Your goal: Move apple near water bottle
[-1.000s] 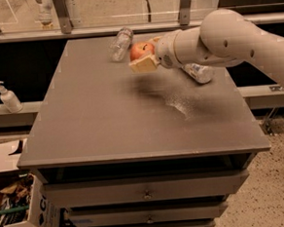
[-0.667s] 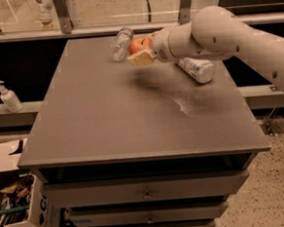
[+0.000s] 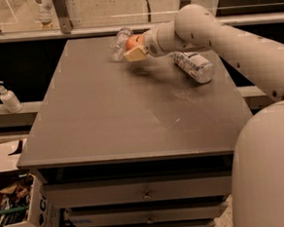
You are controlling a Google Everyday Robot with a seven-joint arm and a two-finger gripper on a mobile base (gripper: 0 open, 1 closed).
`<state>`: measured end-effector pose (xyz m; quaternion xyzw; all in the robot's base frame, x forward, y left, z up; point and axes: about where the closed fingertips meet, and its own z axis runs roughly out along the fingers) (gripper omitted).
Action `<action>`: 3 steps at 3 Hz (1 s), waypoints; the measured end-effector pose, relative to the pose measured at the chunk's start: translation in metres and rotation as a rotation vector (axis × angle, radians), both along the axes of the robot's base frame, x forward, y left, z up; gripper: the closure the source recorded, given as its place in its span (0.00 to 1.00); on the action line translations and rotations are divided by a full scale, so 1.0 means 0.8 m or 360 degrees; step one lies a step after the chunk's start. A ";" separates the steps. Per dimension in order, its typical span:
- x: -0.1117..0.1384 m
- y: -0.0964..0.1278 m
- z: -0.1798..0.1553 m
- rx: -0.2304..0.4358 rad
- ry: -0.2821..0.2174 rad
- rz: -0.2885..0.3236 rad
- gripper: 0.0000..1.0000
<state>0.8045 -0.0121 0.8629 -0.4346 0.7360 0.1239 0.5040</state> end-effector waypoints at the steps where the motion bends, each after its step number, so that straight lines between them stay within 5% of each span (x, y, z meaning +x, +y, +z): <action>1: 0.015 0.009 -0.012 -0.0007 0.0028 0.0004 1.00; 3: 0.032 0.011 -0.037 -0.0035 0.0070 -0.0007 1.00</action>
Offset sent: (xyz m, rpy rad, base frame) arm 0.0330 0.0086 -0.0279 -0.0273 0.0422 -0.0093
